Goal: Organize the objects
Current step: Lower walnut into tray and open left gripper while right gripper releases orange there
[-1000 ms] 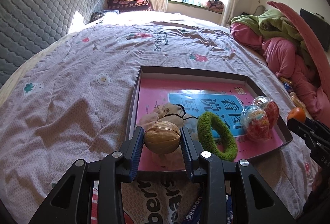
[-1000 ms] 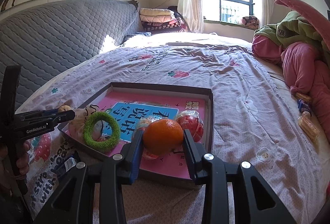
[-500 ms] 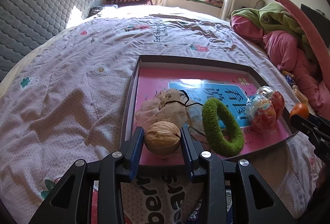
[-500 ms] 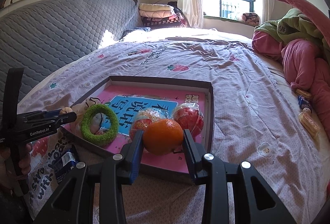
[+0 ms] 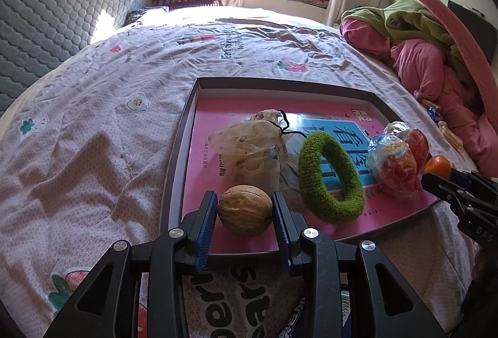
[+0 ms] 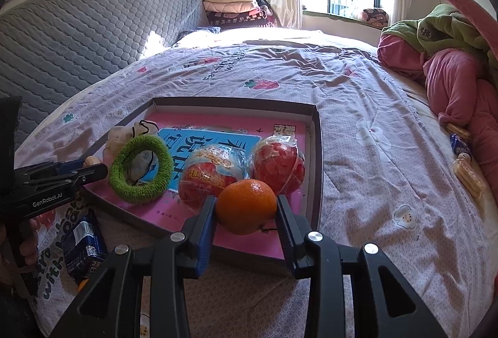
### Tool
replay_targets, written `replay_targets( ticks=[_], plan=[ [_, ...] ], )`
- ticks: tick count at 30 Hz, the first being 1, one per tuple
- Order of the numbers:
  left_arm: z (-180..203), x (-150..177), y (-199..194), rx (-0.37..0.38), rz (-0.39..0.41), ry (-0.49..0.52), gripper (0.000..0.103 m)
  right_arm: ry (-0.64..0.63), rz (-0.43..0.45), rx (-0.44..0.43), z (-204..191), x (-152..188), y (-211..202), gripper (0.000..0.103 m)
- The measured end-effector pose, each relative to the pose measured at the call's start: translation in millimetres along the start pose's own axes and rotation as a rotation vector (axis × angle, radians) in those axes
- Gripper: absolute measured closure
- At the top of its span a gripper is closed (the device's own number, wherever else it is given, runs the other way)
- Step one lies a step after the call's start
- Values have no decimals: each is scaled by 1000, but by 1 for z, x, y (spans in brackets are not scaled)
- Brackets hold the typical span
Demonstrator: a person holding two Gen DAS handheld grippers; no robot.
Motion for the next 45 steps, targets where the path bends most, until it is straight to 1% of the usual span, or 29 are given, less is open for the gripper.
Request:
replay_targets(
  ticks=[13, 16, 40, 45],
  plan=[
    [8, 1, 1, 23, -3, 27, 67, 48, -32, 2, 5, 5, 13, 65],
    [8, 1, 1, 23, -5, 28, 67, 41, -37, 5, 4, 6, 14, 65],
    [9, 1, -8, 12, -21, 26, 67, 38, -33, 21, 8, 6, 10, 65],
    [9, 1, -11, 6, -23, 27, 67, 53, -36, 19, 10, 7, 8, 65]
  ],
)
Point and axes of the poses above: each gripper's, at about its wrist camera, not at the fingertips, and y roughly the way its jaws point, z to its right, x to its underside, the point moved 1 cm from there along y, roughly the way its jaws point, and after that the axes turned 11 degrees about z, right-handed, at the moved point
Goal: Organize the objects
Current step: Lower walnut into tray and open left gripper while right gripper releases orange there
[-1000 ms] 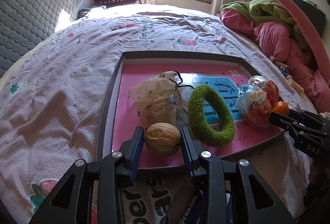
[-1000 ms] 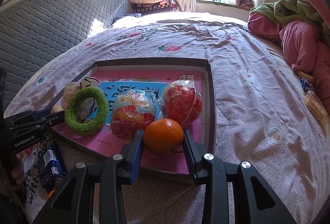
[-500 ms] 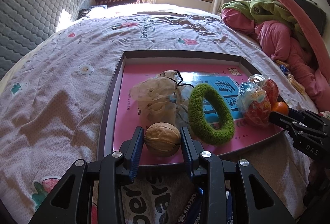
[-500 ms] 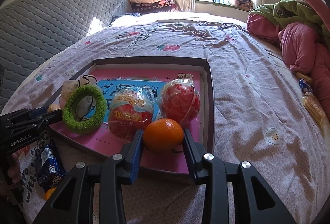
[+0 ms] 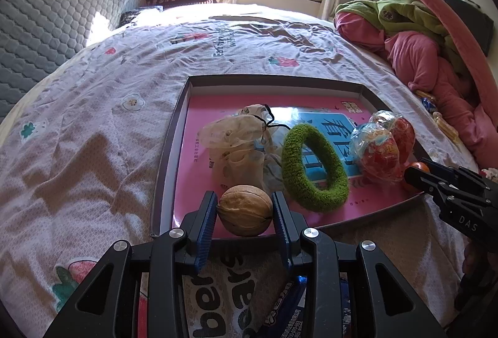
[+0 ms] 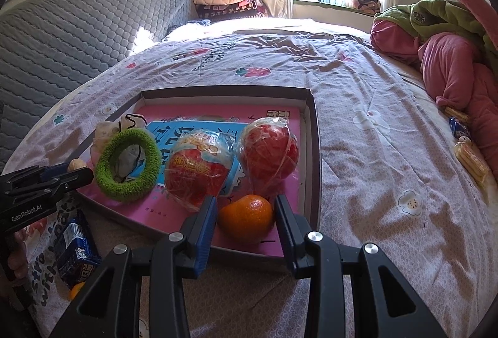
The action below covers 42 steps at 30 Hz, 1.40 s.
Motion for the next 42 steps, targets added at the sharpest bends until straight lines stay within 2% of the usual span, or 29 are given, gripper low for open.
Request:
replay_targets(
  ticks=[31, 42],
  plan=[
    [-7, -1, -12, -16, -7, -35, 65, 17, 29, 1, -1, -6, -12, 65],
    [-1, -5, -26, -11, 11, -39, 65, 15, 75, -12, -3, -14, -25, 65]
  ],
)
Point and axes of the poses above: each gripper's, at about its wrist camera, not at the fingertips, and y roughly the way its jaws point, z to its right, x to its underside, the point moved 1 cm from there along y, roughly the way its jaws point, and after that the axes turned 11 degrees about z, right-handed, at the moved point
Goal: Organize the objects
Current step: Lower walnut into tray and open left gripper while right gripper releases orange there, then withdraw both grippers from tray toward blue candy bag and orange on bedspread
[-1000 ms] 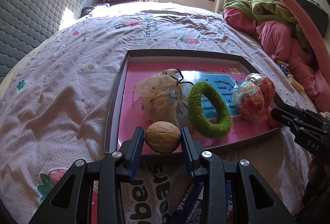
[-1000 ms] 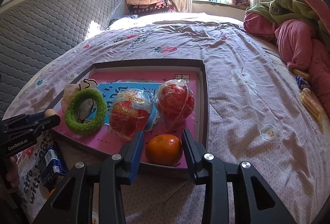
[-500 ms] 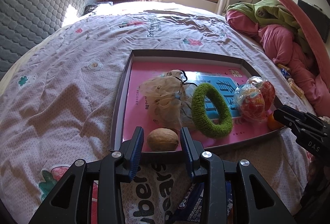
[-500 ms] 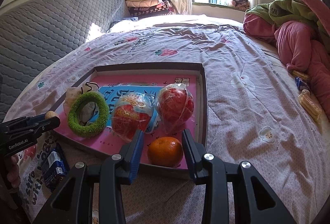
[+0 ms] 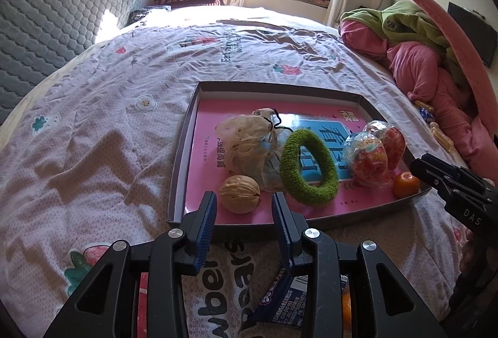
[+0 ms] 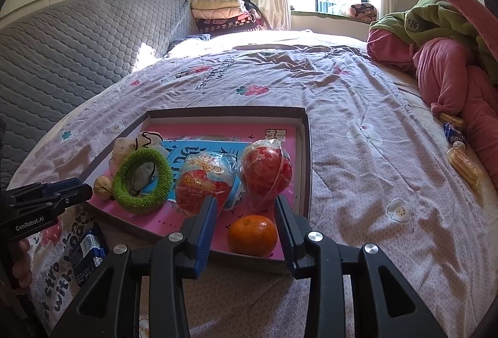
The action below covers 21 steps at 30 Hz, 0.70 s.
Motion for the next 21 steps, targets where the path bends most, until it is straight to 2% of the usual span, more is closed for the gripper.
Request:
replay_targets(
  ticks=[9, 15, 21],
  plan=[
    [5, -8, -19, -4, 27, -3, 64, -10, 38, -27, -6, -8, -12, 50],
    [6, -10, -31, -20, 38, -9, 56, -21, 67, -35, -9, -13, -22, 44],
    [8, -12, -46, -29, 48, -6, 54, -15, 92, -45, -9, -15, -31, 41]
  ],
)
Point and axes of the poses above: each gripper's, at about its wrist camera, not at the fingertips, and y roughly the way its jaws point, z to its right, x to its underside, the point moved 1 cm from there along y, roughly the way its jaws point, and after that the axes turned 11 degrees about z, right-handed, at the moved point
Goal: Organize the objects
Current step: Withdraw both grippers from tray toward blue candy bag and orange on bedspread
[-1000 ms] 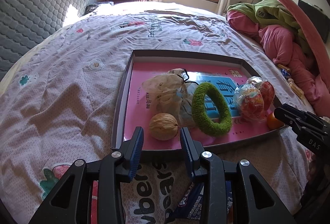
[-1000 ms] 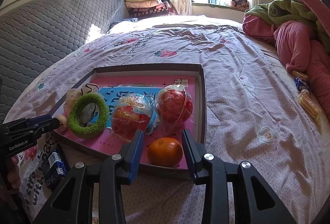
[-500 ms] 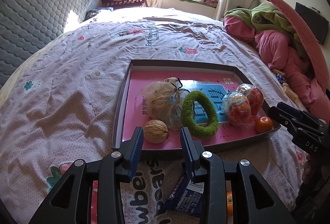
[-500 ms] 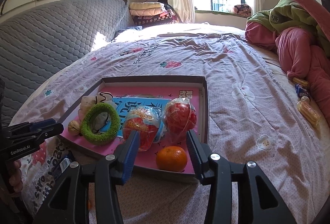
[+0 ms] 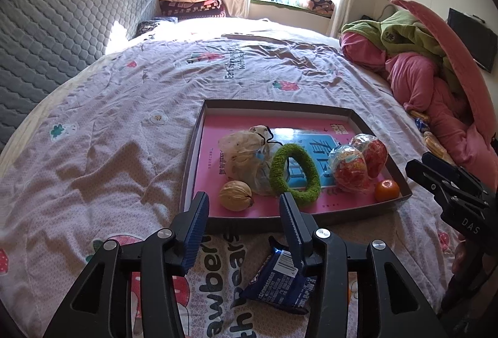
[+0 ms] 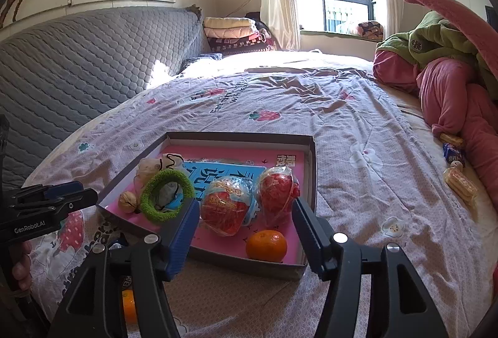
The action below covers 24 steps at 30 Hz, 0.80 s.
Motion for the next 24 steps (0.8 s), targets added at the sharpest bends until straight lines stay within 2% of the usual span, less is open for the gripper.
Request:
replay_targets(
  ticks=[13, 24],
  plan=[
    [8, -2, -28, 7, 9, 11, 54, -16, 63, -44, -11, -2, -29, 37],
    [12, 7, -48, 13, 7, 22, 52, -123, 90, -66, -40, 7, -49, 34]
  ],
)
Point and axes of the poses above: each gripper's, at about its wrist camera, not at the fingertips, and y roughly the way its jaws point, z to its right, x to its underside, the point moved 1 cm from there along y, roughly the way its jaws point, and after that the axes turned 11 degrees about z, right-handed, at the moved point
